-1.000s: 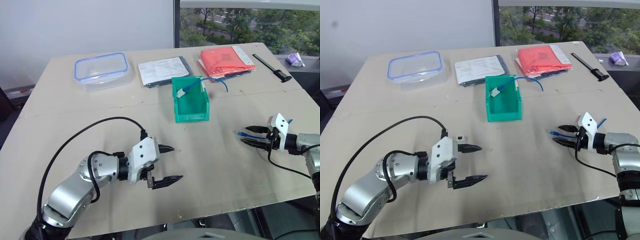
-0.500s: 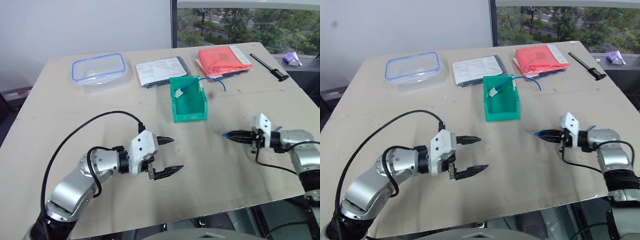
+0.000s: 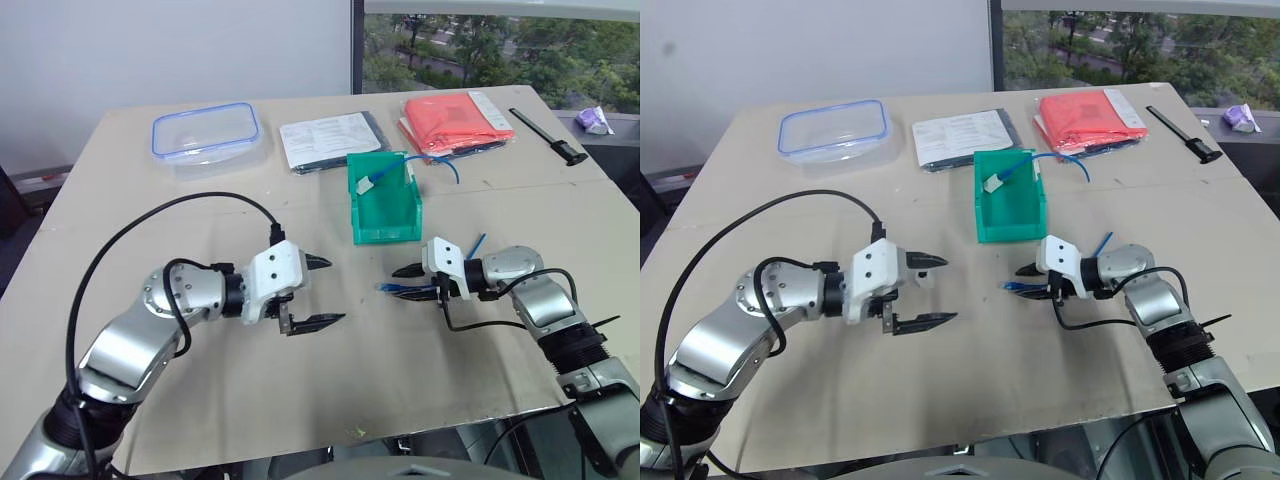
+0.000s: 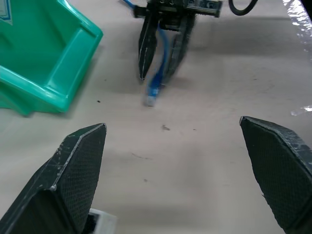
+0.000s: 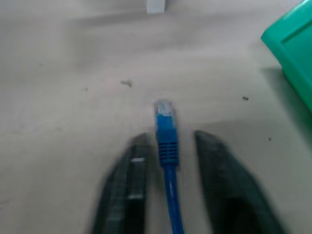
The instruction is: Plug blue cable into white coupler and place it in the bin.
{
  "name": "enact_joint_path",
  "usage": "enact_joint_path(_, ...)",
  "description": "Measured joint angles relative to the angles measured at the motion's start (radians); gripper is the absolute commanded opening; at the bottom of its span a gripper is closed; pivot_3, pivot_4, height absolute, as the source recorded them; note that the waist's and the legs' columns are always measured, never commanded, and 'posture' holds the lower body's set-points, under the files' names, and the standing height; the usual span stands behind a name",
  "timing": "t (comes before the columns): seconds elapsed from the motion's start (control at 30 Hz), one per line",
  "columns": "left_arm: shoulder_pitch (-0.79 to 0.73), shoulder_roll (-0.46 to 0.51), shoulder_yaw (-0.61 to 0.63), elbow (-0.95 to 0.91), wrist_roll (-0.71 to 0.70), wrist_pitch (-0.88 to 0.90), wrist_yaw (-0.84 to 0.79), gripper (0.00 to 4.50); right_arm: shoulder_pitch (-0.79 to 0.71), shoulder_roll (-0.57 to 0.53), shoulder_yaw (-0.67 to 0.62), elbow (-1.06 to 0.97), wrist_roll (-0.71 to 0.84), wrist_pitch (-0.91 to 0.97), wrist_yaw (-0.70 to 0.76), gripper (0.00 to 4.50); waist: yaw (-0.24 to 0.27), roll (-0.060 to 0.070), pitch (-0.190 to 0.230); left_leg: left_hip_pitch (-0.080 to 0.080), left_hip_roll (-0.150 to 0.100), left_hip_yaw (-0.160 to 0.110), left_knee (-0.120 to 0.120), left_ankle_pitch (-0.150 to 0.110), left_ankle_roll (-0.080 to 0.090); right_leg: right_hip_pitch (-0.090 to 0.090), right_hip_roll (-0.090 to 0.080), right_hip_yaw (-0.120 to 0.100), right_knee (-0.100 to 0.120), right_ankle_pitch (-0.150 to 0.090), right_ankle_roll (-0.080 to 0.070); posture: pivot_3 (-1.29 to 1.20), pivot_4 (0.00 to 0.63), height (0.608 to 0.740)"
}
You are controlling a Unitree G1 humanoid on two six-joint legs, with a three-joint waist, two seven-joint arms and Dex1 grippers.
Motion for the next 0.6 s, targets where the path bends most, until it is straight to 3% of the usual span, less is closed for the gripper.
enact_joint_path(0.13, -0.123, -0.079, -0.111, 0.042, 0.028, 0.067, 0.006, 4.5, 0.07, -0.023, -0.085, -0.1, 0.066, 0.079, -0.038, 4.46, 0.012, 0.0, 0.0, -0.002, 0.0, 0.001, 0.001, 0.0, 0.0, 0.0, 0.0, -0.002, 0.0, 0.001, 0.001, 0.0, 0.15, 0.74)
enact_joint_path(0.2, -0.199, -0.144, -0.151, 0.079, 0.03, 0.098, 0.008, 4.5, 0.138, -0.046, -0.145, -0.204, 0.138, 0.149, -0.049, 4.46, 0.017, 0.0, 0.0, -0.005, 0.0, -0.002, 0.003, 0.0, 0.0, 0.0, 0.0, -0.005, 0.0, 0.001, 0.002, 0.0, 0.15, 0.74)
enact_joint_path(0.33, -0.276, -0.164, -0.239, 0.172, 0.075, 0.101, -0.028, 4.5, 0.313, -0.058, -0.263, -0.354, 0.238, 0.208, -0.105, 4.46, 0.009, -0.001, 0.0, -0.004, 0.0, -0.003, 0.002, 0.0, 0.0, 0.0, 0.001, -0.006, 0.0, 0.0, 0.002, 0.0, 0.15, 0.74)
enact_joint_path(0.43, -0.328, -0.216, -0.319, 0.337, 0.135, 0.067, -0.069, 4.5, 0.485, -0.021, -0.342, -0.384, 0.262, 0.162, -0.165, 4.46, 0.011, -0.001, 0.0, -0.004, 0.0, -0.004, 0.001, 0.0, 0.0, 0.0, 0.001, -0.007, 0.0, 0.0, 0.003, 0.0, 0.15, 0.74)
enact_joint_path(0.6, -0.393, -0.295, -0.413, 0.52, 0.237, -0.032, -0.104, 4.5, 0.64, 0.036, -0.418, -0.382, 0.279, 0.04, -0.204, 4.46, 0.003, -0.001, 0.0, -0.004, 0.0, -0.003, 0.003, 0.0, 0.0, -0.001, 0.001, -0.003, 0.0, 0.0, 0.003, 0.0, 0.15, 0.74)
